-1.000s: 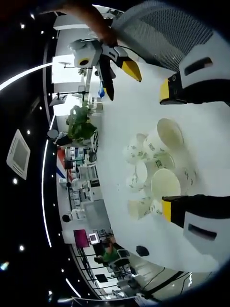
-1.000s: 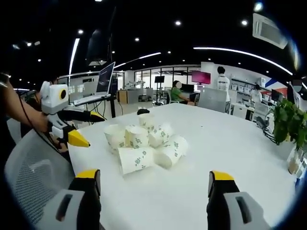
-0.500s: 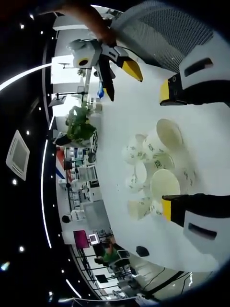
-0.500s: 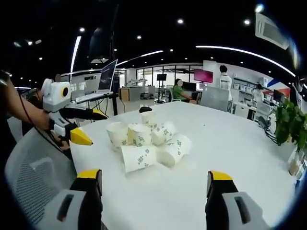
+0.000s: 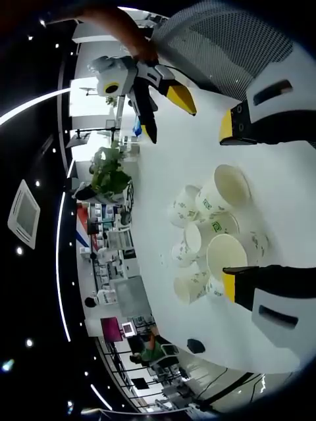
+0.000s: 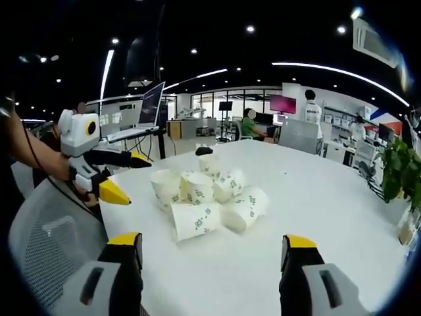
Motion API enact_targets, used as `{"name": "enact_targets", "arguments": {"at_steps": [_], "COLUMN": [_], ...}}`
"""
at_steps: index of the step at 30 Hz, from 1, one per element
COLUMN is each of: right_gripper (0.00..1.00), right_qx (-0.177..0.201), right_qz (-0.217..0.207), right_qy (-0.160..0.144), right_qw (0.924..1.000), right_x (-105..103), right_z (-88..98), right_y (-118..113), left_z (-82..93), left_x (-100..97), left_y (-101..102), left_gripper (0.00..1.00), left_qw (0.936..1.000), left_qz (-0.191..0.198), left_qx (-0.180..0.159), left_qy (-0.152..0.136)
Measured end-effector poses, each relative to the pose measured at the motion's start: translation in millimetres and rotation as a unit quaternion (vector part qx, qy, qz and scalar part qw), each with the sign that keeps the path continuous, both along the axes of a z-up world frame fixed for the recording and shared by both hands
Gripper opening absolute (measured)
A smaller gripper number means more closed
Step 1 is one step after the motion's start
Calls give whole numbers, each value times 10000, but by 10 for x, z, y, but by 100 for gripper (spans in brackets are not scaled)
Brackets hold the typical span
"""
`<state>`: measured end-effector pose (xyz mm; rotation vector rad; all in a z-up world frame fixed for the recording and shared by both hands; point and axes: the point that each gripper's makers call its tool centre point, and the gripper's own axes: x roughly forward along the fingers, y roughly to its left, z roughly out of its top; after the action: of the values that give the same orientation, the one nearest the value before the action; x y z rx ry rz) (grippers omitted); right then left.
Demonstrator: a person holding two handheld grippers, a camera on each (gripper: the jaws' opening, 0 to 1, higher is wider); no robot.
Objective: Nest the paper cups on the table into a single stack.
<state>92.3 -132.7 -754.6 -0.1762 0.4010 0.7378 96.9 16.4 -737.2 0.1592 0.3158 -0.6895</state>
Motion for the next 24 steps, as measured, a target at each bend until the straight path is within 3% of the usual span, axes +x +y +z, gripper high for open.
{"name": "enact_targets", "arguments": {"at_steps": [24], "right_gripper": [73], "right_qx": [-148], "right_qz": [394], "right_qy": [96], "right_qw": [9991], "right_x": [39], "right_z": [-84], "right_y": [337], "left_z": [-18], "left_x": [-33], "left_y": [-42], "left_gripper": [72], "left_qw": [9999], "left_qz": [-135], "left_qx": [29], "left_qy": [46]}}
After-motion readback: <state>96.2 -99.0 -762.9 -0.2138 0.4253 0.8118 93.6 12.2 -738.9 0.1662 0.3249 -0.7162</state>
